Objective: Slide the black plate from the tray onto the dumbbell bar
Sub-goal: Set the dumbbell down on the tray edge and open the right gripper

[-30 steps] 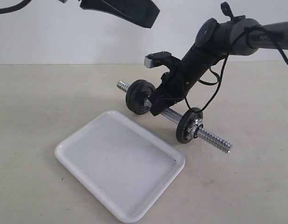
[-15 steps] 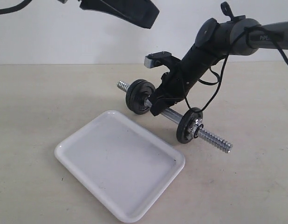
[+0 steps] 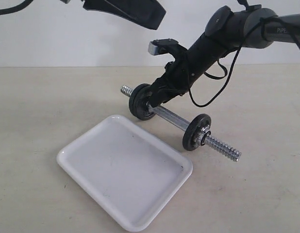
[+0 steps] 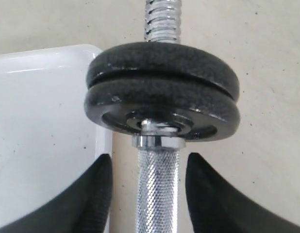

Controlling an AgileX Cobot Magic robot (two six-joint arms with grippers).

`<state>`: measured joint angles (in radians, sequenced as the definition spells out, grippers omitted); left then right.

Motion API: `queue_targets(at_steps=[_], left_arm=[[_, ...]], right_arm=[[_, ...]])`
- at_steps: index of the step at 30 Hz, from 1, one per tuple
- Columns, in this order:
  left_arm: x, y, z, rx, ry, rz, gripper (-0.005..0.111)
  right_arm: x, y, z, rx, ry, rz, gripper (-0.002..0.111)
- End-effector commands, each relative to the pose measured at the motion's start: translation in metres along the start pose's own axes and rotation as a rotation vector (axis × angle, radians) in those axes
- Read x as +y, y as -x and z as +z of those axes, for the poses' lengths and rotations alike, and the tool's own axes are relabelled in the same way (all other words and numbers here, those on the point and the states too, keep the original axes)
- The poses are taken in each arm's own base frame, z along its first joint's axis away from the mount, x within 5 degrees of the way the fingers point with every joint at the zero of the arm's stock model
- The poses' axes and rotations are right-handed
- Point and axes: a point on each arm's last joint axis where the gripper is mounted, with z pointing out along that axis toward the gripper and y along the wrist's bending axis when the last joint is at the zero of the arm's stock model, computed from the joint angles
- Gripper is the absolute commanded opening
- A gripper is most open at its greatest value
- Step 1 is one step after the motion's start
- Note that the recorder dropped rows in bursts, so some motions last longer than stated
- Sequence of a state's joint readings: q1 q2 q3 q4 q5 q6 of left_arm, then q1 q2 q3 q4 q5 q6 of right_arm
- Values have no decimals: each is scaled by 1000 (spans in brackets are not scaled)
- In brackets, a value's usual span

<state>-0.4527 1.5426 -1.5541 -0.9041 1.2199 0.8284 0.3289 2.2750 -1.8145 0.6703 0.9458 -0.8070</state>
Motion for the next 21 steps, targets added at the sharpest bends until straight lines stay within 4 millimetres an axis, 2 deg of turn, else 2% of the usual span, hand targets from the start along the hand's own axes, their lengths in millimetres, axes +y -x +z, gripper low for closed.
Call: queue_targets(at_steps=[1,21], left_arm=[[-2,1,-3,-4,6,12,4],[-2,1,-3,-4,6,12,4]], right_arm=[[0,3,-5,-12,-1,-4,47],[0,3,-5,-15,-4,19,47]])
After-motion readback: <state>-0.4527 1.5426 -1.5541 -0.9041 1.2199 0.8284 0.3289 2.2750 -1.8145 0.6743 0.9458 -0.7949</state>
